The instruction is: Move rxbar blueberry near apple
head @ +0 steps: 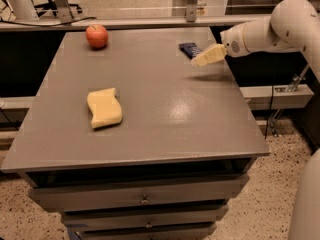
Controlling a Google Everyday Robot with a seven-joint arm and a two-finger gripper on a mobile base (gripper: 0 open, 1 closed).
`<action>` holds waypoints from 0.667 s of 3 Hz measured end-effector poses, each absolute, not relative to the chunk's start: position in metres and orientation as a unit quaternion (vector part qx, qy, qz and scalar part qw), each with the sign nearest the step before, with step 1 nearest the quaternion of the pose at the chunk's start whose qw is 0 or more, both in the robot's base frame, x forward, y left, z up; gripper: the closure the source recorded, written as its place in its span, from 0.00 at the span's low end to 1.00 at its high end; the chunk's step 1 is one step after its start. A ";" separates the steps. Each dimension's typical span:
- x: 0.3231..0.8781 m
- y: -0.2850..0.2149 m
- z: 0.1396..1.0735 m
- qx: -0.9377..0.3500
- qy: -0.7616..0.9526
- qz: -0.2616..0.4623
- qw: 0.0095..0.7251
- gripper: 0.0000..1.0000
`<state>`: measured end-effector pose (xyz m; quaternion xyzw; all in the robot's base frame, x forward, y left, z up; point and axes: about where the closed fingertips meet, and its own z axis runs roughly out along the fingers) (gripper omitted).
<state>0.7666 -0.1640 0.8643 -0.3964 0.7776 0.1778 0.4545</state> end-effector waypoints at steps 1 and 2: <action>0.770 -0.165 0.851 -0.388 0.784 0.180 0.449 0.00; 0.774 -0.163 0.838 -0.382 0.789 0.185 0.444 0.00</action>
Offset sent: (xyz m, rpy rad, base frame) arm 0.0106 -0.0020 -0.0383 0.0181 0.0543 -0.0412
